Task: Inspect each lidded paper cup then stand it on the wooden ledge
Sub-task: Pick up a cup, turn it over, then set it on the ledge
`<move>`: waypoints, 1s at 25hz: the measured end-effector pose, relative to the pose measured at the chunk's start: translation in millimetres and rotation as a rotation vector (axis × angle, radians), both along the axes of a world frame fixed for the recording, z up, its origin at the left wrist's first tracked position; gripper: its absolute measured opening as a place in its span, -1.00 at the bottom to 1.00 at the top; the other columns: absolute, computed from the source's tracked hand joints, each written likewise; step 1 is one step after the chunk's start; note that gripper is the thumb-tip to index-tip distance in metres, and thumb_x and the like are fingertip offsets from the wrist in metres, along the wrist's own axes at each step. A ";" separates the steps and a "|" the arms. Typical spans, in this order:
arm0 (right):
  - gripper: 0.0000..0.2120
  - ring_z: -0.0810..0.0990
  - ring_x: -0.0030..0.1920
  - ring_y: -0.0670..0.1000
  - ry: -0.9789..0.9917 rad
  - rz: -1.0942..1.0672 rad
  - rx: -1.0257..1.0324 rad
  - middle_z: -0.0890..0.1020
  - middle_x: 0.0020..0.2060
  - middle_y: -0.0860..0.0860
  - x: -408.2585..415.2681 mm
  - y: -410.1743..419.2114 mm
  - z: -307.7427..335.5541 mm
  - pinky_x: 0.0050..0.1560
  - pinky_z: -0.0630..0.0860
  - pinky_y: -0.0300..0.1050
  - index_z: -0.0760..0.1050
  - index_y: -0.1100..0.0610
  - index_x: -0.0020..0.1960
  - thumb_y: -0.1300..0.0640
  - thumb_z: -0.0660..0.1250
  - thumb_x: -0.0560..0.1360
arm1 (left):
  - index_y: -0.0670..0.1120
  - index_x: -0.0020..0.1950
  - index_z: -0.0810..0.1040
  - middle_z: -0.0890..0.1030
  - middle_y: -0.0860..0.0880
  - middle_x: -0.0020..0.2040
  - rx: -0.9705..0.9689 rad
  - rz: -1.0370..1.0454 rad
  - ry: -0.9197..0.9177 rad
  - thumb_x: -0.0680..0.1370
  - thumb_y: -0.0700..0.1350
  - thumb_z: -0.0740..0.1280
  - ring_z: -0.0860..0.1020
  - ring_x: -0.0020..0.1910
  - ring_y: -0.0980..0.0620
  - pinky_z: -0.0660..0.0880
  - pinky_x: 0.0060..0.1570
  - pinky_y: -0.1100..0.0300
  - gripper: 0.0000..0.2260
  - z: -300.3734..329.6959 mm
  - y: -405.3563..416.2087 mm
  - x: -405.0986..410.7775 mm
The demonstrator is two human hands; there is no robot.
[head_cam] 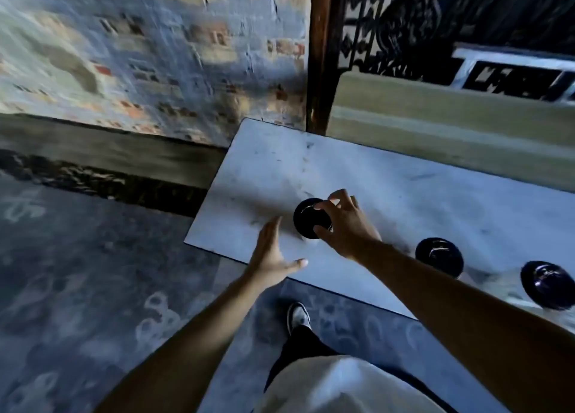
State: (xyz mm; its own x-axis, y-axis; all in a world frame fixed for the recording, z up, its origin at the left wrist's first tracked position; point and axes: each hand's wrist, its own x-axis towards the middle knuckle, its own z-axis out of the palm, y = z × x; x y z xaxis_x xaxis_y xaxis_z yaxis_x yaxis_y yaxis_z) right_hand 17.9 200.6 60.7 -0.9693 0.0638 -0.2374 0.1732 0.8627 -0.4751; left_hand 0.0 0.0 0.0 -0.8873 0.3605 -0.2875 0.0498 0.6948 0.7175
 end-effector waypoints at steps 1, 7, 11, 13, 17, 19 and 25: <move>-0.57 0.43 0.36 0.15 -0.018 -0.016 0.010 0.37 0.39 0.05 -2.1 -3.7 -2.9 0.21 0.57 0.15 0.50 0.00 0.37 -0.05 0.39 0.52 | -0.12 0.61 0.11 0.21 -0.14 0.60 -0.014 0.011 -0.023 0.34 0.01 0.61 0.22 0.58 -0.09 0.19 0.42 0.23 -0.01 -5.3 4.7 -4.1; -0.48 0.61 0.21 0.23 -0.068 -0.099 0.042 0.41 0.40 0.02 -1.6 -12.6 -0.5 0.07 0.57 0.05 0.45 0.07 0.38 -0.10 0.39 0.49 | 0.04 0.16 0.57 0.69 0.12 0.07 0.185 -0.015 -0.016 0.27 -0.11 0.59 0.64 0.05 0.29 0.61 0.01 0.19 -0.51 -17.5 41.8 -37.8; -0.26 0.62 0.12 0.24 -0.141 -0.218 -0.054 0.38 0.32 0.04 5.3 -11.6 8.6 -0.03 0.60 0.06 0.28 -0.07 0.43 -0.33 0.42 0.38 | -0.07 -0.04 0.58 0.68 0.04 -0.22 0.207 -0.145 -0.007 0.30 -0.17 0.49 0.60 -0.28 0.21 0.53 -0.34 0.22 -0.74 10.4 51.6 -26.0; -0.28 0.60 0.09 0.21 -0.191 -0.258 -0.114 0.34 0.28 0.02 9.4 -8.8 12.5 -0.10 0.61 0.00 0.26 -0.19 0.44 -0.35 0.41 0.38 | -0.04 -0.02 0.52 0.67 0.00 -0.18 0.182 -0.186 -0.033 0.30 -0.07 0.46 0.62 -0.26 0.07 0.56 -0.32 0.10 -0.71 12.3 46.1 -13.6; -0.51 0.55 0.15 0.17 -0.219 -0.255 -0.278 0.40 0.25 0.05 17.6 -6.6 7.8 0.02 0.56 -0.01 0.39 -0.11 0.38 -0.19 0.35 0.49 | 0.04 0.15 0.37 0.62 0.07 -0.04 0.071 -0.180 -0.097 0.27 0.10 0.47 0.63 -0.12 -0.01 0.60 -0.21 0.10 -0.48 14.6 31.1 1.8; -0.51 0.53 0.22 0.14 -0.199 -0.281 -0.397 0.50 0.29 0.09 23.5 -5.8 6.6 0.13 0.49 -0.01 0.42 -0.04 0.37 -0.17 0.28 0.49 | 0.05 0.24 0.35 0.62 0.05 0.06 0.008 -0.229 -0.050 0.27 0.17 0.48 0.63 -0.04 -0.05 0.61 -0.10 0.08 -0.38 19.7 27.6 2.3; -0.48 0.53 0.31 0.05 -0.122 -0.340 -0.651 0.56 0.33 0.02 38.5 -6.2 7.6 0.22 0.50 -0.07 0.43 -0.12 0.39 -0.14 0.25 0.45 | 0.05 0.36 0.34 0.59 0.07 0.22 -0.042 -0.276 0.006 0.29 0.22 0.52 0.64 0.08 -0.03 0.61 0.00 0.11 -0.27 32.4 26.5 5.7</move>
